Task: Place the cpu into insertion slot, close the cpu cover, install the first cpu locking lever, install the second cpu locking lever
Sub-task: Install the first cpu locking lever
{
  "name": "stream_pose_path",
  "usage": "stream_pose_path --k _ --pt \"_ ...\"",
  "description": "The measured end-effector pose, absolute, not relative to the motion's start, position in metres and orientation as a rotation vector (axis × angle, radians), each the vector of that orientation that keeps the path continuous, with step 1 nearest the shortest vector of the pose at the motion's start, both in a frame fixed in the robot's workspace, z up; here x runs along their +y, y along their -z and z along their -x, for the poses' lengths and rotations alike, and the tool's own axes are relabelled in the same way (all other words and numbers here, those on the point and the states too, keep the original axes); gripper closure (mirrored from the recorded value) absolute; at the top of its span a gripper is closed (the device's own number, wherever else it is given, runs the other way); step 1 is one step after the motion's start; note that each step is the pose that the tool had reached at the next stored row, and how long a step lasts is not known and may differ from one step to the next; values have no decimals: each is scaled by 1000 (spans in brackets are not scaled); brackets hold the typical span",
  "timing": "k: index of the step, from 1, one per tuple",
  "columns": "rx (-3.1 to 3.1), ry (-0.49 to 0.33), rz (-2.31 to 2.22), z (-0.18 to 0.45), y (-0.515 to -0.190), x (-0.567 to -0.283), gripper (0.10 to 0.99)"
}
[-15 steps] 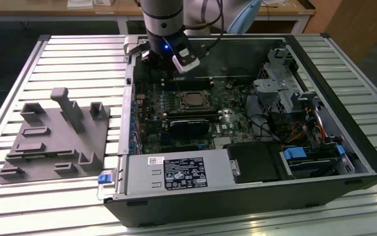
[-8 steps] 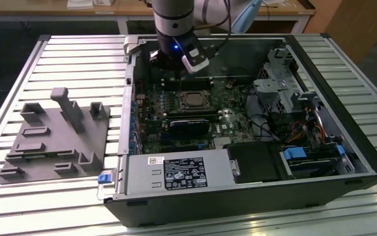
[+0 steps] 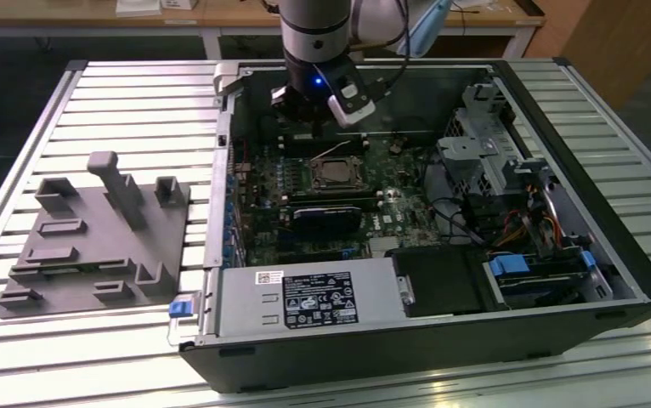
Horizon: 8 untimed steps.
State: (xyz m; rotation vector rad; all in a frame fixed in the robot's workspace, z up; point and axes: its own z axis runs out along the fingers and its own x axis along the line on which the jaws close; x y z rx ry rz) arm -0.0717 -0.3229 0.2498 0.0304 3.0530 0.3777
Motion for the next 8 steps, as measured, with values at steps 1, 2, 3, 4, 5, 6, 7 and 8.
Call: stream_pose_path --k 1,2,3,4,5,6,7,8 --pt "3053 -377 -30 72 -250 -323 980" --pt "3052 -376 -30 72 -250 -323 980" --pt "3050 -370 -29 72 -250 -323 980" --pt "3046 -359 -28 72 -249 -323 980" --pt "3041 -347 -26 72 -249 -323 980" --pt "3035 -335 -24 73 -249 -323 980" --pt "3028 -323 -22 73 -249 -323 980" --pt "3020 -312 -21 73 -249 -323 980"
